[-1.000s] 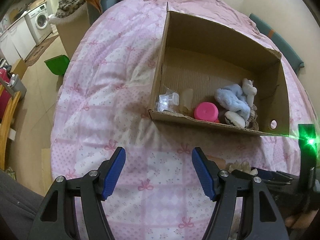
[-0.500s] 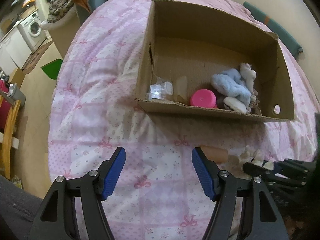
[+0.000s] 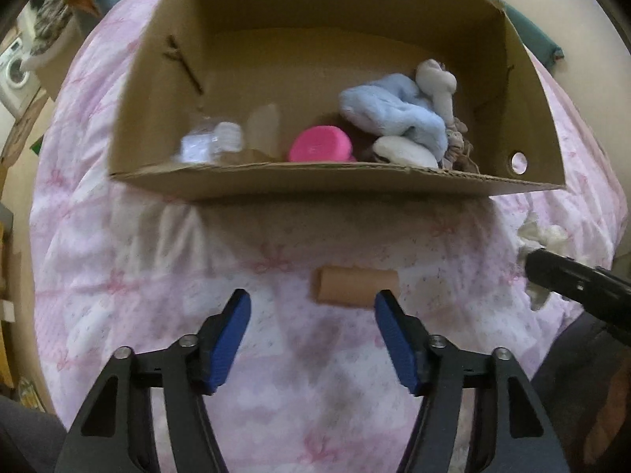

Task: Organize soft objects
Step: 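Grasp the cream scrunchie with the right gripper while the left gripper grasps the cork roll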

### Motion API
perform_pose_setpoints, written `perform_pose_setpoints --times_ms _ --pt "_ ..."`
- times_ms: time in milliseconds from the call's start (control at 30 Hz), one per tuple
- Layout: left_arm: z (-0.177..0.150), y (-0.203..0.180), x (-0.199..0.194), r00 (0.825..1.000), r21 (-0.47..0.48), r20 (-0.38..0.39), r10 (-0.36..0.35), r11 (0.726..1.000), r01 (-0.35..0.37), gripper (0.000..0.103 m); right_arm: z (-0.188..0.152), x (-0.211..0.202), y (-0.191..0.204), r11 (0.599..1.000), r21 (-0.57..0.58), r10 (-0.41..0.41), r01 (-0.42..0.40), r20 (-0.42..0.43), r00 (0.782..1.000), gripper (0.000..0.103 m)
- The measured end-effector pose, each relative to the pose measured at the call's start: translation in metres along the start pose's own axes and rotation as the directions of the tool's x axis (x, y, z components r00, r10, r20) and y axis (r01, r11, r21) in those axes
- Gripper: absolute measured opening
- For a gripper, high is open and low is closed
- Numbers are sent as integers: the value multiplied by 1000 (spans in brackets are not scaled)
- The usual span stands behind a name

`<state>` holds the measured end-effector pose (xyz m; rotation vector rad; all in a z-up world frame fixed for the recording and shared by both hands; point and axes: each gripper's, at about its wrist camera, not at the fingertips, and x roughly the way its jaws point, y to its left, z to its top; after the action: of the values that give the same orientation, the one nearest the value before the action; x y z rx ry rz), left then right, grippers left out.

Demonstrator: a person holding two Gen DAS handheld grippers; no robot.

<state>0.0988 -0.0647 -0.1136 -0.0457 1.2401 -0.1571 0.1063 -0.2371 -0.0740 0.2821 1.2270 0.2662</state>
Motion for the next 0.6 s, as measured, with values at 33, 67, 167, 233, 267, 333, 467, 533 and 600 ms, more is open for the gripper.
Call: perform_pose_setpoints --times_ms 33,67,167,233,267,333,467,533,600 --pt "1 -3 4 1000 2 -4 -9 1000 9 59 -1 1 1 1000 2 4 -4 2 1000 23" --pt "2 -6 9 1000 4 -12 -17 1000 17 57 -2 -2 1 1000 1 3 -3 4 1000 23" --pt "4 -11 20 999 -2 -19 -39 999 39 47 -2 0 3 1000 1 4 -4 5 1000 23" --pt "5 -11 28 998 -19 -34 -62 998 61 44 -3 2 4 1000 1 4 -4 6 1000 23" --pt "5 -12 30 997 -19 -35 -62 998 61 37 -3 2 3 1000 0 3 -3 6 1000 23" --pt "5 -14 31 997 -4 -29 -70 998 70 27 -3 2 3 1000 2 2 -2 4 1000 23" --pt "2 -26 27 993 59 -34 -113 992 115 7 -3 3 2 1000 5 -1 1 2 1000 23" --pt "0 -30 23 992 77 -27 -123 989 125 7 -2 4 3 1000 4 0 0 1 1000 23" --pt "-1 -28 17 990 62 -25 -141 988 142 6 -2 7 5 1000 -1 -1 1 -1 1000 23"
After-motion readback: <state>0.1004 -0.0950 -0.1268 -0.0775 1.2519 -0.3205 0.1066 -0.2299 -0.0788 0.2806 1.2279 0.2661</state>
